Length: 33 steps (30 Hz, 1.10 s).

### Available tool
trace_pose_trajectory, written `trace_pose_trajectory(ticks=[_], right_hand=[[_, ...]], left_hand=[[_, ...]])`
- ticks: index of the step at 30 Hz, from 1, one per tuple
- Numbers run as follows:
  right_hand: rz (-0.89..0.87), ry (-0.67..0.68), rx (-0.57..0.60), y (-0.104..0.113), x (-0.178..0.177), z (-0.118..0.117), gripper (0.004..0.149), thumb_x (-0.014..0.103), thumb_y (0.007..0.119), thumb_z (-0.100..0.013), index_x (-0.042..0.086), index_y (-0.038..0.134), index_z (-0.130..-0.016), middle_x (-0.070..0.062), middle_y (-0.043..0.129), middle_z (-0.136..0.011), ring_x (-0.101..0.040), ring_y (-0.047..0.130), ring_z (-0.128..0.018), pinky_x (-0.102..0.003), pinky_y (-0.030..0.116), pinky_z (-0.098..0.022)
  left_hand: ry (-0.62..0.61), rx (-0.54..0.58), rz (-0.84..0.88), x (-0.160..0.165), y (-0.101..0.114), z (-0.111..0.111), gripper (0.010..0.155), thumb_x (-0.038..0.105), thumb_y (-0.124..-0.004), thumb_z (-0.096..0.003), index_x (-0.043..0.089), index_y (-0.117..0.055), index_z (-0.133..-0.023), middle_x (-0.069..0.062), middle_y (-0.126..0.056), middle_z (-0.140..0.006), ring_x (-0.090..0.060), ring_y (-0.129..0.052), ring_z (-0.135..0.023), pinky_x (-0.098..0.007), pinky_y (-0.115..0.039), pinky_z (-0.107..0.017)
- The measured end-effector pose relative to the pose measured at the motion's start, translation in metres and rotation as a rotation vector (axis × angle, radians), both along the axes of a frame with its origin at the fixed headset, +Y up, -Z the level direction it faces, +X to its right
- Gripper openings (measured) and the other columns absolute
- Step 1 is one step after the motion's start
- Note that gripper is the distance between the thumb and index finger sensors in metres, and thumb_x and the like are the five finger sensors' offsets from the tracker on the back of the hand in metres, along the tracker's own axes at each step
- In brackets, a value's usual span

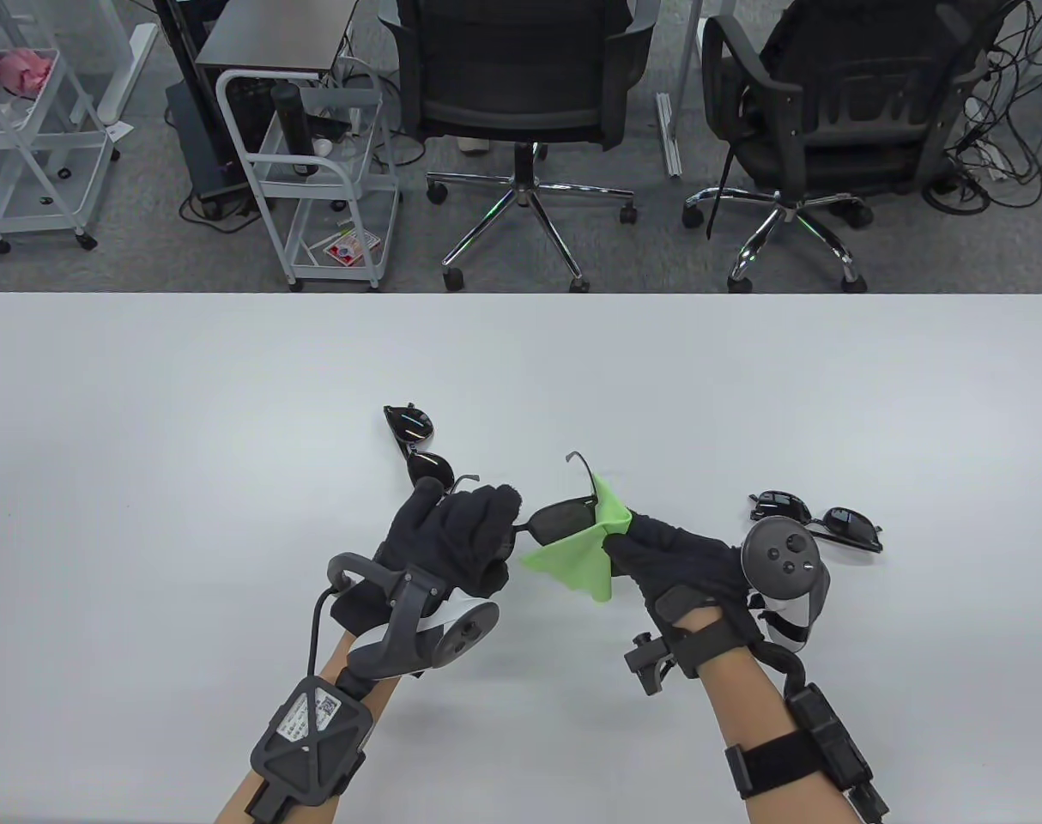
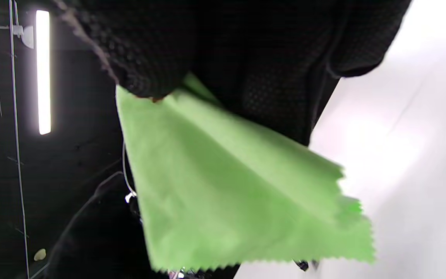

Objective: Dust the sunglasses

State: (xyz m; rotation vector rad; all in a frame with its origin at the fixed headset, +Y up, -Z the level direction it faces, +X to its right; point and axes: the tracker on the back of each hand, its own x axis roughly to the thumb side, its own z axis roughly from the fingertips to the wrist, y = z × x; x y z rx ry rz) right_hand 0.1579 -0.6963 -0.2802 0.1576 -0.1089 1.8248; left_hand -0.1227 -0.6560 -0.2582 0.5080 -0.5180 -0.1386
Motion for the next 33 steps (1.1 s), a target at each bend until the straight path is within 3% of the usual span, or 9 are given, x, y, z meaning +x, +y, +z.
trace_pose_trajectory(ticks=[7,10,14,18,23,25,27,30,33], right_hand=[[-0.215,0.156,-0.083,0.004,-0.014,-0.004,0.050,0.034,0.094,-0.038,0.011,0.089,-0.082,-0.010,0.101,-0.078,-0.027,0.109,-0.054,-0.057,0.076,-0.054],[-0.165,0.275,-0.119,0.011,-0.026,-0.007,0.057,0.026,0.096,-0.037,0.009,0.082,-0.090,-0.011,0.095,-0.085,-0.031,0.103,-0.061,-0.061,0.071,-0.057],[-0.118,0.327,-0.169,0.015,-0.036,-0.014,0.047,0.025,0.096,-0.037,0.016,0.088,-0.082,-0.006,0.097,-0.079,-0.030,0.100,-0.061,-0.063,0.067,-0.059],[-0.066,0.274,-0.115,0.005,-0.034,-0.019,0.043,0.048,0.091,-0.040,0.018,0.096,-0.070,-0.002,0.104,-0.067,-0.028,0.102,-0.053,-0.063,0.067,-0.059],[-0.051,0.186,0.033,0.004,-0.032,-0.009,0.045,0.054,0.076,-0.046,0.021,0.096,-0.069,0.002,0.104,-0.068,-0.025,0.103,-0.055,-0.062,0.069,-0.061],[-0.149,0.159,0.023,-0.006,-0.035,-0.004,0.042,0.053,0.078,-0.046,0.027,0.092,-0.076,0.007,0.101,-0.079,-0.023,0.102,-0.066,-0.062,0.066,-0.064],[-0.432,0.238,-0.090,-0.017,-0.045,-0.002,0.046,0.038,0.086,-0.046,0.023,0.083,-0.089,0.001,0.090,-0.094,-0.029,0.092,-0.083,-0.067,0.061,-0.065],[-0.372,0.173,-0.090,-0.014,-0.045,0.001,0.043,0.030,0.091,-0.042,0.021,0.086,-0.084,0.000,0.096,-0.083,-0.025,0.101,-0.071,-0.062,0.067,-0.064],[-0.215,0.089,-0.017,-0.009,-0.037,0.000,0.040,0.045,0.090,-0.041,0.022,0.092,-0.073,0.002,0.104,-0.067,-0.019,0.107,-0.052,-0.055,0.074,-0.062]], left_hand=[[-0.018,-0.005,0.047,-0.001,0.006,0.001,0.089,0.067,-0.082,-0.0282,0.038,-0.045,-0.104,0.014,-0.065,-0.103,-0.006,-0.094,-0.089,-0.043,-0.066,-0.078],[-0.028,-0.018,0.058,-0.003,0.007,0.001,0.089,0.068,-0.082,-0.0282,0.039,-0.044,-0.104,0.016,-0.064,-0.103,-0.006,-0.094,-0.091,-0.043,-0.066,-0.078],[-0.041,-0.010,0.013,-0.003,0.008,0.001,0.088,0.067,-0.081,-0.0285,0.041,-0.043,-0.104,0.017,-0.063,-0.104,-0.006,-0.093,-0.091,-0.044,-0.065,-0.079],[-0.042,0.024,-0.037,-0.002,0.010,0.003,0.088,0.067,-0.083,-0.0283,0.042,-0.044,-0.104,0.018,-0.063,-0.104,-0.006,-0.093,-0.091,-0.044,-0.064,-0.079],[-0.062,-0.020,-0.015,0.002,0.009,0.002,0.089,0.068,-0.082,-0.0279,0.042,-0.044,-0.104,0.018,-0.064,-0.104,-0.006,-0.094,-0.091,-0.044,-0.065,-0.079],[-0.063,-0.014,-0.036,0.004,0.008,0.004,0.088,0.067,-0.083,-0.0284,0.041,-0.045,-0.104,0.017,-0.064,-0.104,-0.006,-0.094,-0.091,-0.044,-0.064,-0.079],[-0.055,-0.009,-0.053,0.006,0.007,0.004,0.088,0.067,-0.082,-0.0286,0.040,-0.046,-0.104,0.016,-0.065,-0.104,-0.006,-0.095,-0.090,-0.044,-0.065,-0.079],[-0.043,0.012,-0.075,0.007,0.006,0.003,0.088,0.065,-0.084,-0.0289,0.040,-0.046,-0.104,0.016,-0.065,-0.104,-0.007,-0.095,-0.089,-0.044,-0.066,-0.079],[-0.041,0.030,-0.096,0.009,0.005,0.003,0.093,0.064,-0.088,-0.0280,0.040,-0.042,-0.105,0.017,-0.064,-0.104,-0.005,-0.097,-0.087,-0.043,-0.067,-0.078]])
